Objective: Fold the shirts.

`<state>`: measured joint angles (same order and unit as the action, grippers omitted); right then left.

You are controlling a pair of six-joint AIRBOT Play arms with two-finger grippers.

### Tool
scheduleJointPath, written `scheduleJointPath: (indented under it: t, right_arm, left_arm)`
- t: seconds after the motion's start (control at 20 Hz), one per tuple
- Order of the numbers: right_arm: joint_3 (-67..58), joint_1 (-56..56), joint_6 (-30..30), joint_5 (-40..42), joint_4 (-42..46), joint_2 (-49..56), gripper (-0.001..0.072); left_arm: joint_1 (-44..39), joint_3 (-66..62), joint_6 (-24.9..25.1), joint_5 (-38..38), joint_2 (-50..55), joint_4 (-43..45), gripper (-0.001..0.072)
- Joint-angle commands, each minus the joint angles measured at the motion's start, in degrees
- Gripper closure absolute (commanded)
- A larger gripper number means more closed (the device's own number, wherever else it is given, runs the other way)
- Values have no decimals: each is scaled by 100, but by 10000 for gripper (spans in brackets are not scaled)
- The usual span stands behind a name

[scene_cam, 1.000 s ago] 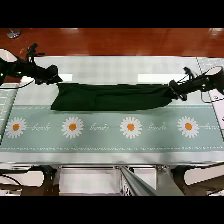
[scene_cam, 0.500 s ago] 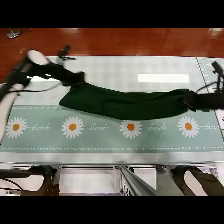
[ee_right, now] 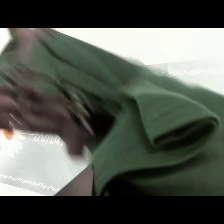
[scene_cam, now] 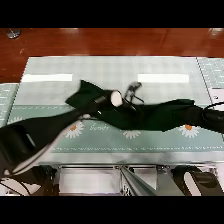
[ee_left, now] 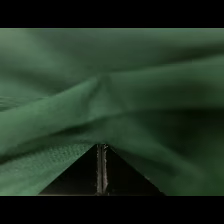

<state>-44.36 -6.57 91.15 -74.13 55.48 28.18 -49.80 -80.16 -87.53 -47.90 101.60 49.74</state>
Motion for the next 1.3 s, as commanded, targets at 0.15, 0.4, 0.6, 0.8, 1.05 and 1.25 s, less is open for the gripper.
scheduleJointPath:
  t: [0.15,0.4,0.6,0.8,1.05,1.25]
  right_arm:
    - [-219,68,28,175,-55,-83,684]
    - [-496,72,-35,-138,-227,26,684]
    - [-498,131,-660,66,-1386,767,684]
    - [-1099,1703,-763,979,-1305,2192,684]
    - [-2761,3316,-717,1674,-1014,4951,683]
    - [-3886,3727,-505,1978,-1158,6802,683]
  left_arm:
    - [-509,-136,522,-680,402,-1207,678]
    - [1563,-474,472,-960,-245,-1211,679]
    - [3611,-470,474,-1342,-1209,-1202,679]
    - [5193,-389,811,-1832,-2343,-1200,679]
    - [5794,793,1056,-1923,-4295,-1200,678]
    - [5473,2308,1062,-1639,-5543,-1204,678]
